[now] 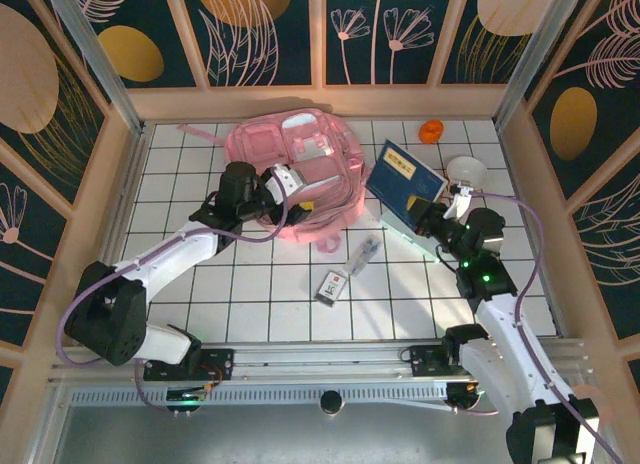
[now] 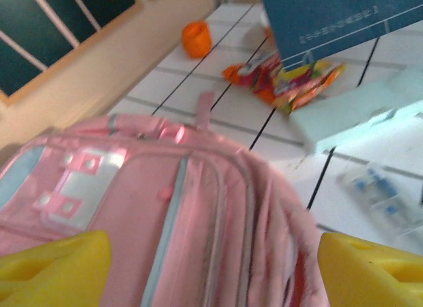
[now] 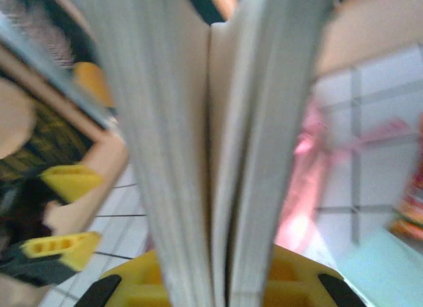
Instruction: Pack the student bag
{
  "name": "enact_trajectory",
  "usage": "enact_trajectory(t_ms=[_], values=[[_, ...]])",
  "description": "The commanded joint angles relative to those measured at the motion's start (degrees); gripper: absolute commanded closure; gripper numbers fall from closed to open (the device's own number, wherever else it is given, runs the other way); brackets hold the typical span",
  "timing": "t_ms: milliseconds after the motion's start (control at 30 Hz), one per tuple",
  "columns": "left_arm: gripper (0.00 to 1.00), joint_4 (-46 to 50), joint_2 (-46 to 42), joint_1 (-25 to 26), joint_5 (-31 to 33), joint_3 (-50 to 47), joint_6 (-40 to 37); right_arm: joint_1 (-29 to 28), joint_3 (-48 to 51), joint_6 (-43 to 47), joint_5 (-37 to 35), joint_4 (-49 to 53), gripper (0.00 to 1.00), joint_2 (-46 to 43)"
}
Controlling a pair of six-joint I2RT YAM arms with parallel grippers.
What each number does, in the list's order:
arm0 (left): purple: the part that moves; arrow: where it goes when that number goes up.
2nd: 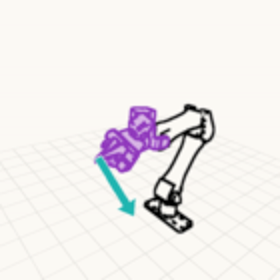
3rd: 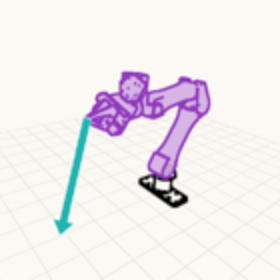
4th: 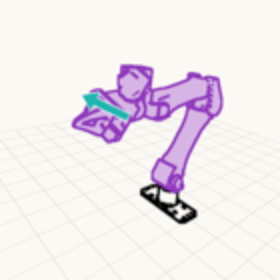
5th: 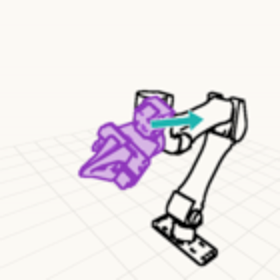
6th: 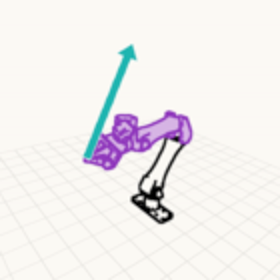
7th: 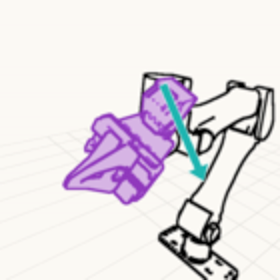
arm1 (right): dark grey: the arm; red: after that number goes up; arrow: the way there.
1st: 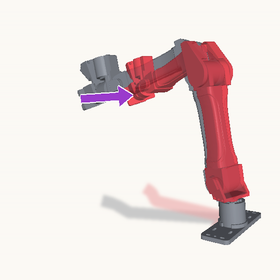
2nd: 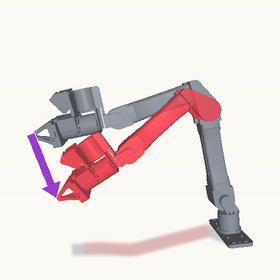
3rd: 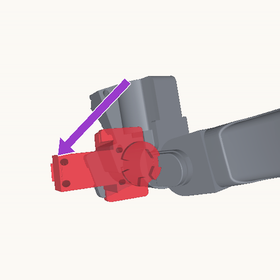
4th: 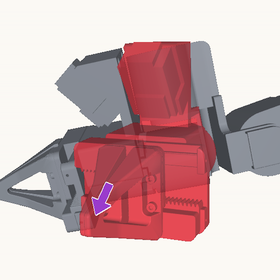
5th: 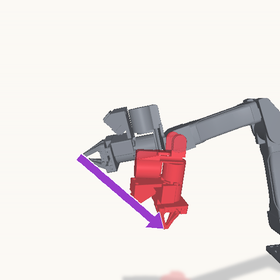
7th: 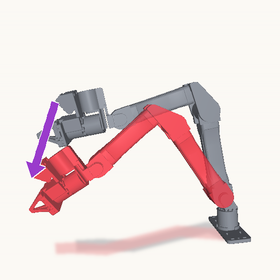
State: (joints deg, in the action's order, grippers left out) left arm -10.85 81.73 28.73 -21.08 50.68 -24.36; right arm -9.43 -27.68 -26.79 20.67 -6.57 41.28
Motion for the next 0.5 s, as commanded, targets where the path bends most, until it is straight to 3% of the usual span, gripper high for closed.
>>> enact_trajectory(t_ms=[0, 167, 467], values=[[0.18, 5.44, 3.11, -0.17, 5.03, 0.35, -6.62, 0.25, -2.23, -3.90, -9.29, 6.32, 1.00, 0.20], [0.16, 8.45, 7.73, 0.01, 6.32, 2.96, -7.19, 0.22, -1.67, -5.06, -9.70, 4.24, 1.00, 0.51], [0.14, 0.31, 14.87, 0.18, 12.72, 6.08, -4.04, 0.16, -2.33, -4.77, -7.10, 3.84, 1.00, 1.53]])
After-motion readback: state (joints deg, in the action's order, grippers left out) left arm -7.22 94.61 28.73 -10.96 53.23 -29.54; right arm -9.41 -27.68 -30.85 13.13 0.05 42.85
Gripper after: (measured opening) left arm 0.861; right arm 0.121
